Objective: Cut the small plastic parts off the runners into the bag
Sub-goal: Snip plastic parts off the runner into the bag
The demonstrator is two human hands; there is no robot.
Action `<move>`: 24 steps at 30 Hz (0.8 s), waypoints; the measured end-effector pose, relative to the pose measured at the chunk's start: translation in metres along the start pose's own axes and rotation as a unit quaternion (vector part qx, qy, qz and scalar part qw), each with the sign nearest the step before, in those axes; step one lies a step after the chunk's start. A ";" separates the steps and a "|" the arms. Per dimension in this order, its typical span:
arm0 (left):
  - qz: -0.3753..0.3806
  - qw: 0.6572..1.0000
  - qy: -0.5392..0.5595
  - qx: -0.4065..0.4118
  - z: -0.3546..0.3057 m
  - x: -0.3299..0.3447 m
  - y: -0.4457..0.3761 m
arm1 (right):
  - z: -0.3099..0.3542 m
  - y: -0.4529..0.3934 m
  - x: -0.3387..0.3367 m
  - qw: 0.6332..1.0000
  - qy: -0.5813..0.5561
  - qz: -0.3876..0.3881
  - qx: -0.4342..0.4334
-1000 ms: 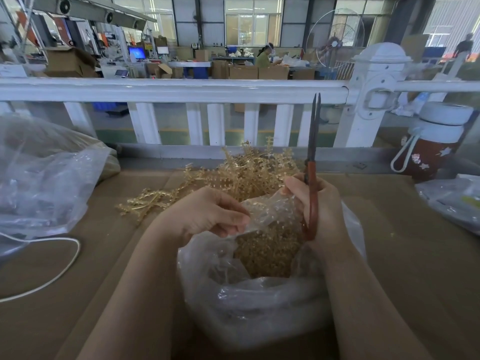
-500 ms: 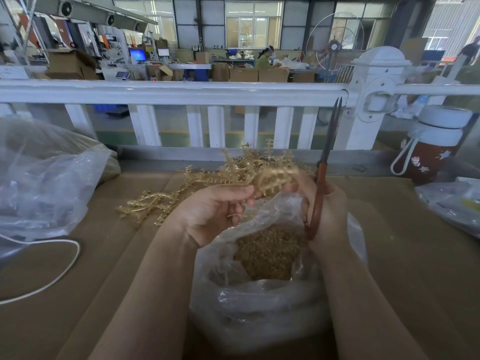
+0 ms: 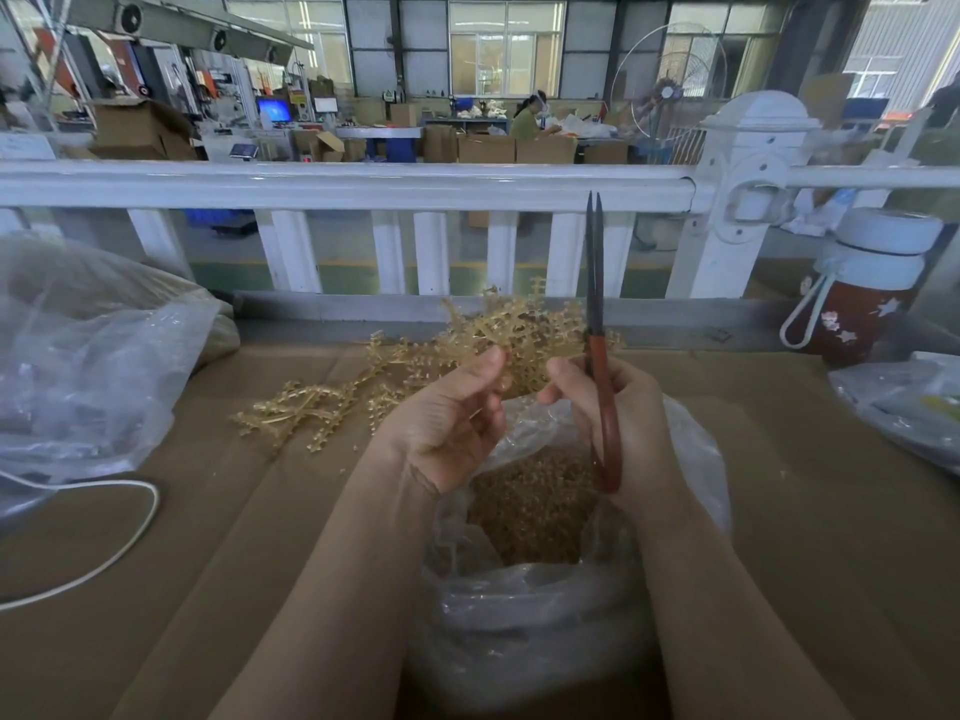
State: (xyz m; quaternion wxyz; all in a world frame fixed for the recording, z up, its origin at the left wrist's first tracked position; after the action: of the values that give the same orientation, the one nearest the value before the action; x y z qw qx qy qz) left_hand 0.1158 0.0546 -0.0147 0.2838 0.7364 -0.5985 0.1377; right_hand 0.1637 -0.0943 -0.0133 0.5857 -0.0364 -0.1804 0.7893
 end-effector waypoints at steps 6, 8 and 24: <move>0.005 1.000 0.009 -0.013 0.009 0.005 -0.004 | 0.002 0.001 0.010 0.998 0.005 0.054 0.014; 0.028 1.000 0.002 -0.009 0.010 0.007 -0.004 | 0.001 0.002 0.013 0.998 0.002 0.065 0.020; -0.015 0.998 -0.034 0.046 -0.003 0.004 0.003 | 0.001 -0.001 0.005 0.994 0.088 -0.037 0.056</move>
State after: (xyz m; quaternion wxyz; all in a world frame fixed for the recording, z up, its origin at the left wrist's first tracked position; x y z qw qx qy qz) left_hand 0.1139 0.0533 -0.0092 0.2316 0.7618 -0.5896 0.1355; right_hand 0.1631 -0.0896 -0.0109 0.6294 -0.0664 -0.0847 0.7696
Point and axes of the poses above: each hand's wrist, its own y-axis away from the middle knuckle, its own x-axis out of the palm, z = x × y, the point moved 4 cm from there along -y, towards the middle knuckle, and after that the axes turned 1 degree about -z, right-handed, at the moved point
